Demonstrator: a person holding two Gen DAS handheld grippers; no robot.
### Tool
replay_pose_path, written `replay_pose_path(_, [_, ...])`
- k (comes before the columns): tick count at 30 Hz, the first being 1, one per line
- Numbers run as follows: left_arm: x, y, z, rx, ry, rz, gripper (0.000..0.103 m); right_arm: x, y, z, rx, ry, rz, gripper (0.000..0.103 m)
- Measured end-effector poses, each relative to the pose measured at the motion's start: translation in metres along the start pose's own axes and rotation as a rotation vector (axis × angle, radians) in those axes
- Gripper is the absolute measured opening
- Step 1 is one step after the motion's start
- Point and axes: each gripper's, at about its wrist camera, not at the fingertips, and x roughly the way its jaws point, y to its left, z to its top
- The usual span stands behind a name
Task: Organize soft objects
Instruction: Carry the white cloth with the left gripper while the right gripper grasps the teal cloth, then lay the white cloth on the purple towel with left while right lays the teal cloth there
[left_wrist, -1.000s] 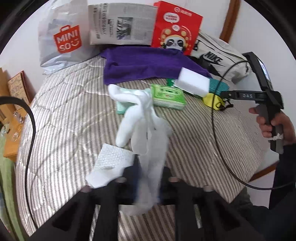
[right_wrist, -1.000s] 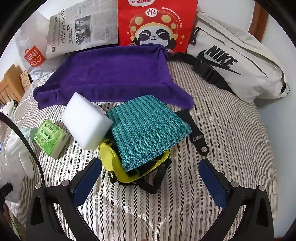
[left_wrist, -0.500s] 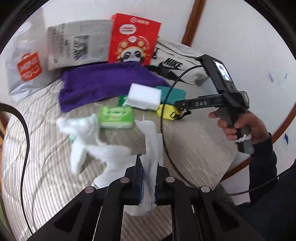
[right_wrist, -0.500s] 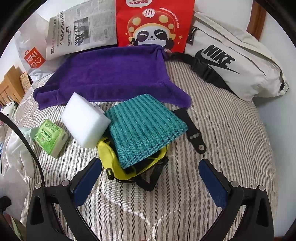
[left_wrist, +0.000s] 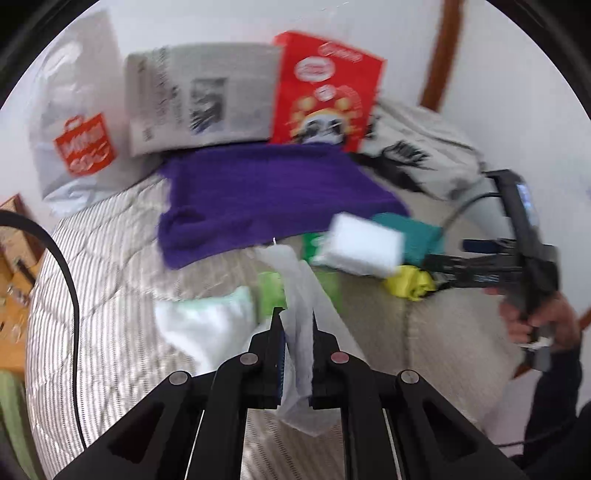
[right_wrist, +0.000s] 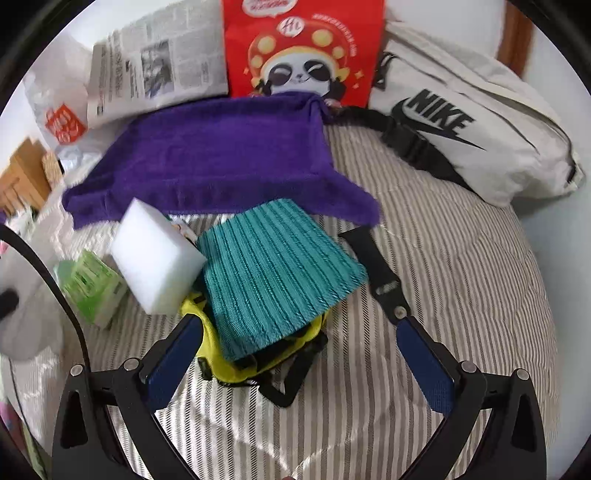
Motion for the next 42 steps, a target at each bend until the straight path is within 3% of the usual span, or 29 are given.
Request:
replay_pose_path(2, [0.011, 0.009, -0.001, -0.015, 0.027, 0.044, 0.009, 0.006, 0.003, 0.003, -0.026, 0.003, -0.01, 0.103])
replay_pose_path(5, [0.023, 0.018, -0.004, -0.03, 0.055, 0.049, 0.009, 0.013, 0.009, 0.007, -0.08, 0.001, -0.011, 0.103])
replay_pose_path(10, [0.031, 0.021, -0.005, -0.031, 0.064, 0.024, 0.009, 0.022, 0.016, 0.02, -0.181, 0.004, -0.045, 0.103])
replay_pose_path(19, [0.037, 0.025, -0.007, -0.041, 0.061, -0.008, 0.009, 0.042, 0.031, 0.031, -0.306, 0.034, -0.001, 0.103])
replay_pose_path(24, [0.039, 0.027, -0.008, -0.055, 0.06, -0.011, 0.009, 0.047, 0.029, 0.032, -0.284, 0.038, 0.067, 0.091])
replay_pose_path(33, [0.03, 0.026, -0.003, -0.079, 0.046, -0.003, 0.009, 0.009, 0.019, 0.026, -0.215, -0.026, 0.094, 0.09])
replay_pose_path(42, [0.003, 0.022, 0.016, -0.088, -0.019, -0.021, 0.009, -0.024, 0.006, 0.031, -0.121, -0.082, 0.121, 0.09])
